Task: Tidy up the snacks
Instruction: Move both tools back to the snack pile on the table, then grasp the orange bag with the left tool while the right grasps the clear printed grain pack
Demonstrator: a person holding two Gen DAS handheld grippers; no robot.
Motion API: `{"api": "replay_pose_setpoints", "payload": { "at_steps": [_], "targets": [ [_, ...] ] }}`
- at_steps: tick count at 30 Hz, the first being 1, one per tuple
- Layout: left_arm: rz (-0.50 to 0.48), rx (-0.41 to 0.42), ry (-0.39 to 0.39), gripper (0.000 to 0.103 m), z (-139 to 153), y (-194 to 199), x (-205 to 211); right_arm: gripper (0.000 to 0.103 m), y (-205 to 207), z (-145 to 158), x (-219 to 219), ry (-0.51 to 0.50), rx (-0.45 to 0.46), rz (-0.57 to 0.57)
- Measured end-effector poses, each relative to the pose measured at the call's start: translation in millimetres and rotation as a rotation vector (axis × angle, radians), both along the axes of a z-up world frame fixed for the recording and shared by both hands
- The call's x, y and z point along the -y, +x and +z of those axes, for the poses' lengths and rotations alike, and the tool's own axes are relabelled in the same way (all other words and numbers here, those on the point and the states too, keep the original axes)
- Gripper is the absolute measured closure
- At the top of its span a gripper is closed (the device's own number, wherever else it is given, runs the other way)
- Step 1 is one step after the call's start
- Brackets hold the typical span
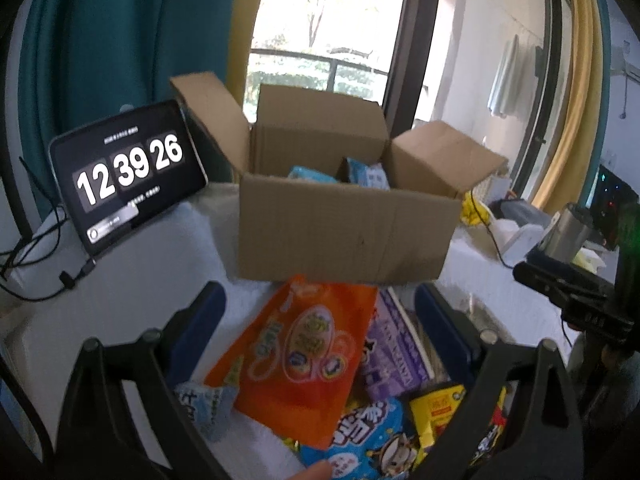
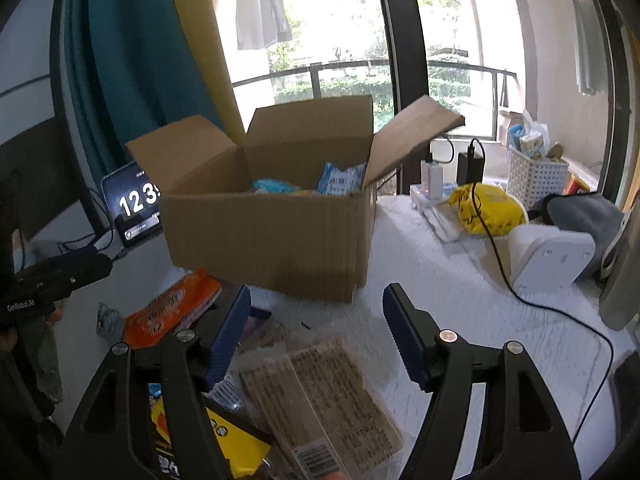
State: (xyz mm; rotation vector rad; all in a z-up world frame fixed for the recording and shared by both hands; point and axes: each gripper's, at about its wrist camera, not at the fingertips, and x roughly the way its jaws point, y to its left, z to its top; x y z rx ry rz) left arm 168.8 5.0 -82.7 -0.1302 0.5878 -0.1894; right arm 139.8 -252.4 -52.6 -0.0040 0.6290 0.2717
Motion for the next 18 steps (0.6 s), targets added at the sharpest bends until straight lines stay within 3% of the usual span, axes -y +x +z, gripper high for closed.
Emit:
{"api": "replay_pose_setpoints", "payload": {
  "at_steps": [7, 18],
  "targets": [
    [0.0, -0.062, 0.019, 0.007, -21.4, 1.1, 1.7, 0.015, -1.0, -18.9, 0.1, -0.038, -0.036, 0.035],
    [-0.05, -0.177, 0.051, 0.007, -55.5, 14.8, 5.2, 0.014, 7.0, -51.0, -1.0, -0.039, -0.134, 0.111]
  ]
}}
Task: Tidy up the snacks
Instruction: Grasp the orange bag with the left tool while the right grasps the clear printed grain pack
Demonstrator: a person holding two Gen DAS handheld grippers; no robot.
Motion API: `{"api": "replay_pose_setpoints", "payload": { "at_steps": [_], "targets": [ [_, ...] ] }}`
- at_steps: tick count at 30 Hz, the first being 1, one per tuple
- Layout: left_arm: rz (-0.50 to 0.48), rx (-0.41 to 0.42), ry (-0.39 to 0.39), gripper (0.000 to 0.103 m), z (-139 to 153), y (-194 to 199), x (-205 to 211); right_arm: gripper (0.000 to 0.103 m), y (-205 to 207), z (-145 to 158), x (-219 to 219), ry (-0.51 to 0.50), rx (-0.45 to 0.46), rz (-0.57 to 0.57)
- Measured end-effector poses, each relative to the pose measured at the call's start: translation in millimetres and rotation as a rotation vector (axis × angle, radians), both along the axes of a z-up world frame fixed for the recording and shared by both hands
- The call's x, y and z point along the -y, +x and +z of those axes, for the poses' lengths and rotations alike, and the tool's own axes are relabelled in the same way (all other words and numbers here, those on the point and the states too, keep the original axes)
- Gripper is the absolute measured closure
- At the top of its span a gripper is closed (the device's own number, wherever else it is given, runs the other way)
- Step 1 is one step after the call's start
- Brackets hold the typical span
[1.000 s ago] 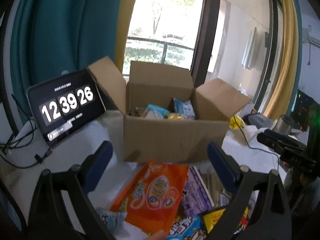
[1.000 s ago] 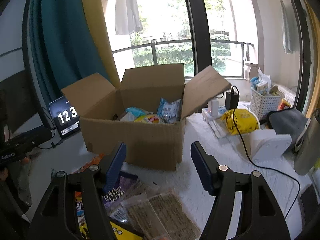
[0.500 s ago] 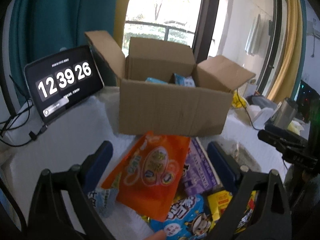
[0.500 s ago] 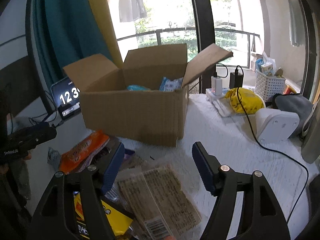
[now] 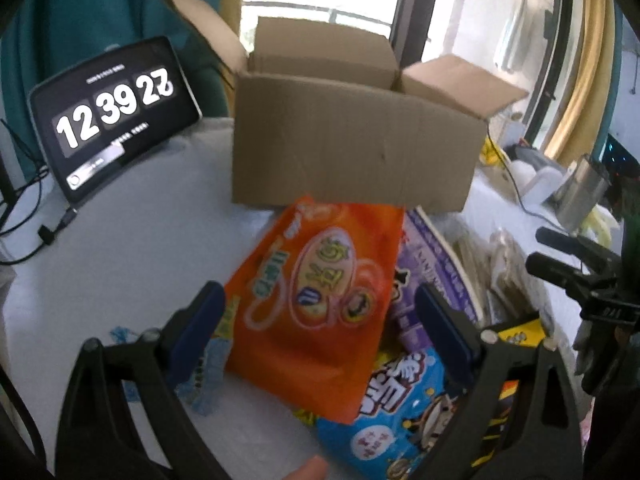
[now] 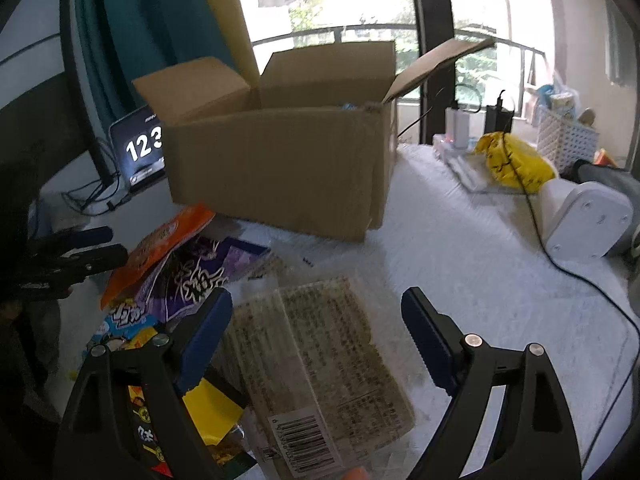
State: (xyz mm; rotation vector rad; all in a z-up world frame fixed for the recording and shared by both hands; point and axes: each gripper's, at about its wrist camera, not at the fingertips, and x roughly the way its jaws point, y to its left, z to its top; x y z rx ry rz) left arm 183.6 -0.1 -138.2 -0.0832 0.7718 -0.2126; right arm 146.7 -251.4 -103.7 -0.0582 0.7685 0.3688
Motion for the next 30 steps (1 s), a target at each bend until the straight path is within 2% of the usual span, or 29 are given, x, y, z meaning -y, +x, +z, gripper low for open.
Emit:
{"api": "replay_pose_setpoints", "payload": {
  "at_steps": [5, 11, 20, 23, 30],
  "targets": [
    [-0.048, -0.037, 0.023, 0.007, -8.3, 8.5, 9.9, 0.014, 1.2, -10.8, -8.2, -0.013, -0.039, 0.05],
    [-0.047, -0.066, 0.039, 0.007, -15.8, 17.9, 10.1, 0.012, 4.5, -15.6, -10.0, -0.012, -0.058, 0.072],
    [-0.045, -0.118, 0.0, 0.006, -25.1, 35.7, -0.6, 0.005, 7.0, -21.8, -15.4, -0.042, -0.065, 0.106],
    [-0.042, -0.137, -0.015, 0.003, -29.3, 41.4, -3.1, 0.004, 8.8, -25.5, -18.3, -0.066, -0.07, 0.112],
    [-0.041, -0.162, -0.021, 0.0, -37.5, 51.3, -6.4, 0.003, 17.2, -29.5, -10.6, -0.019, -0.116, 0.096]
  ]
}}
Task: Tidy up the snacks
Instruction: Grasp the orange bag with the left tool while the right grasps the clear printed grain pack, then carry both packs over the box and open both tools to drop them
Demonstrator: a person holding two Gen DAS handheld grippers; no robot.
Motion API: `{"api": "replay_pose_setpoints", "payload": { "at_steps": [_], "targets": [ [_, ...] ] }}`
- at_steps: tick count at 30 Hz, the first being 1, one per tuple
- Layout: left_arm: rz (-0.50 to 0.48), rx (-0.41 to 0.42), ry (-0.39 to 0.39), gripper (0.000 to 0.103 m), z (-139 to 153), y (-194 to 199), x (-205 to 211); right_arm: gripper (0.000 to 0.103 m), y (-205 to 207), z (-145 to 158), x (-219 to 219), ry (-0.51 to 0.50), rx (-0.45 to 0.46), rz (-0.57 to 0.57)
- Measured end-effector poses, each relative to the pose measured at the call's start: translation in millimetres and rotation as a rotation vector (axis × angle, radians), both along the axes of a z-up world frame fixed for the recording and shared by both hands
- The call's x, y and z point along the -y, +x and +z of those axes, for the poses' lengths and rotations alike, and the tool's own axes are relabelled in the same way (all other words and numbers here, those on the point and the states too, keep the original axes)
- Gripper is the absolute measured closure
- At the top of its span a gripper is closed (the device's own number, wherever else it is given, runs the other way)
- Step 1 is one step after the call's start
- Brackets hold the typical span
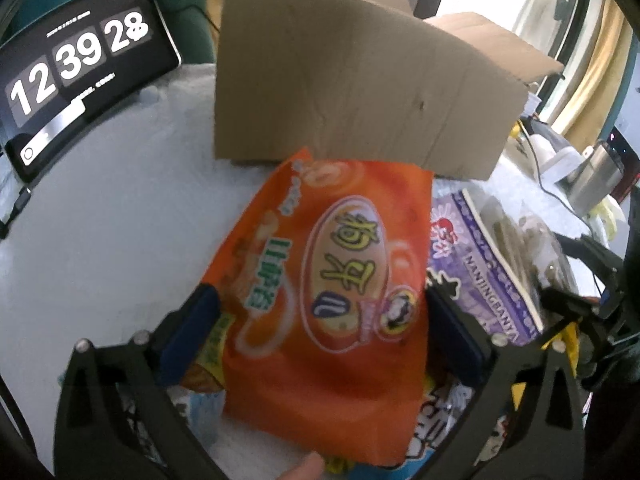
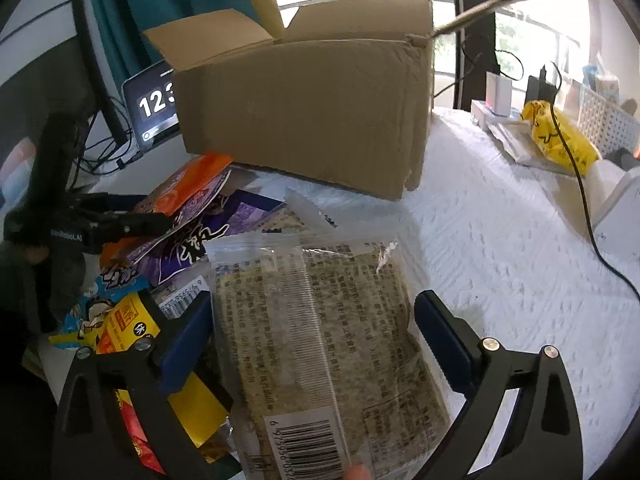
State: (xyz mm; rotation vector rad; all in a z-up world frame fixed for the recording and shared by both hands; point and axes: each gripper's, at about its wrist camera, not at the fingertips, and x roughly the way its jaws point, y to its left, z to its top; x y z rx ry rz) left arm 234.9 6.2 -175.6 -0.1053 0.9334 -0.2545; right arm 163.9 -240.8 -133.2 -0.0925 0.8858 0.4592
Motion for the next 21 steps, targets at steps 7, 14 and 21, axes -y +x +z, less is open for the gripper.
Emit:
{"api": "replay_pose_setpoints", "payload": {
  "at_steps": [7, 14, 21],
  "targets": [
    [-0.017, 0.004, 0.02, 0.003, -2.7, -0.3, 4.9, 0.011, 0.5, 0.9, 1.4, 0.013, -0.021, -0.008],
    [-0.014, 0.033, 0.075, 0.046, -1.1, -4.3, 6.7, 0.016, -2.9, 3.1, 2.2, 0.007, 0.0, -0.017],
    [0.002, 0.069, 0.042, 0.06, 9.3, -10.2, 1.1, 0.017, -5.8, 23.7, 7.7, 0.012, 0.069, -0.035]
  ]
}}
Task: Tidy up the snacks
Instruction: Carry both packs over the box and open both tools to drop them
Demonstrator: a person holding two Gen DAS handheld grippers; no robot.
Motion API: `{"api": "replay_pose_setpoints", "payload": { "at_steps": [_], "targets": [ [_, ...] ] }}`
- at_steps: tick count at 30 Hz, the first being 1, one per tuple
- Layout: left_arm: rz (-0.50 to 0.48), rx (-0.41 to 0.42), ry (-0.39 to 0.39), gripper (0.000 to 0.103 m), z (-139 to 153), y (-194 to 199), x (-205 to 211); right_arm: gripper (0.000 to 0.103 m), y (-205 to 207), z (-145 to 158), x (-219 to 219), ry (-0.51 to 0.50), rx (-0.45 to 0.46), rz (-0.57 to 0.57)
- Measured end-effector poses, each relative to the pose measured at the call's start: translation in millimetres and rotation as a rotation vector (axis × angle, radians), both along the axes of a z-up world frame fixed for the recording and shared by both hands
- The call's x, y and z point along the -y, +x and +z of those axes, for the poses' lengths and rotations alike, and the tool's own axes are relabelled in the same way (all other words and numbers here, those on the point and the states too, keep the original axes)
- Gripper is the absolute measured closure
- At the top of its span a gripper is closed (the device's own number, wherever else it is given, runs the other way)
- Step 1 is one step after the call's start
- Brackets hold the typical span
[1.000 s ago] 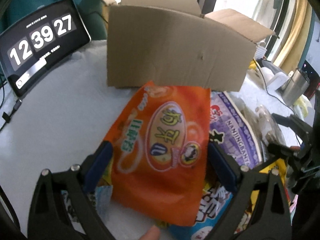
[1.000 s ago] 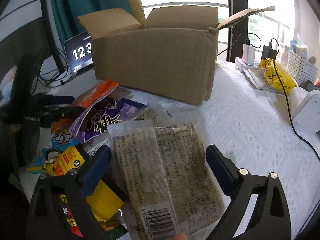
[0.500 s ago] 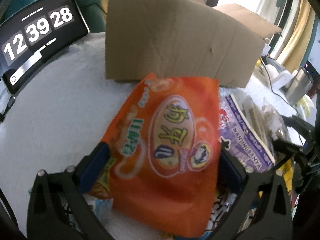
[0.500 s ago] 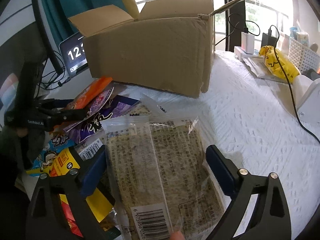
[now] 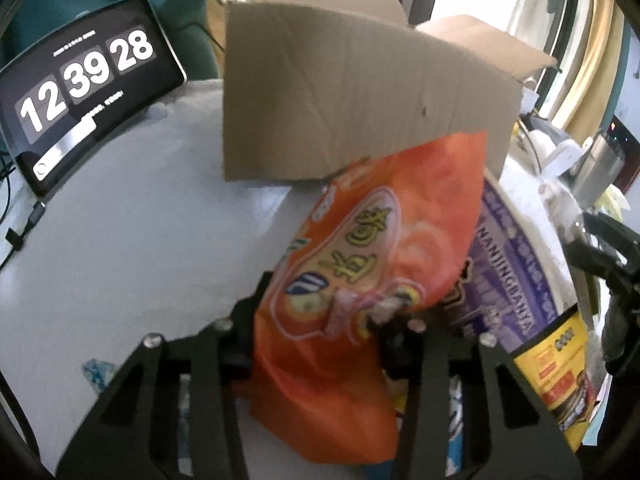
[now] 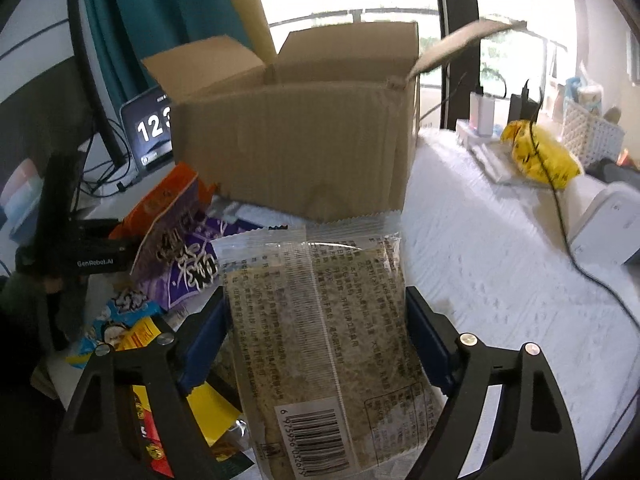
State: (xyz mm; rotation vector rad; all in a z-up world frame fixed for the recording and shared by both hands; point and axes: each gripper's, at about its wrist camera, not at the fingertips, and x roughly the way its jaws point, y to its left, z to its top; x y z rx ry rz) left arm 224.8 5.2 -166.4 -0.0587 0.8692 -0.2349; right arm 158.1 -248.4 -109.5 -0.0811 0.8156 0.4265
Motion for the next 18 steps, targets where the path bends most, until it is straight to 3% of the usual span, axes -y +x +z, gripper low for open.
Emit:
{"api": "replay_pose_setpoints", "payload": {
  "at_steps": [18],
  "targets": [
    [0.042, 0.188, -0.025, 0.061, 67.9, -21.6, -22.4, 0.018, 5.4, 54.6, -15.3, -0.015, 0.119, 0.019]
  ]
}}
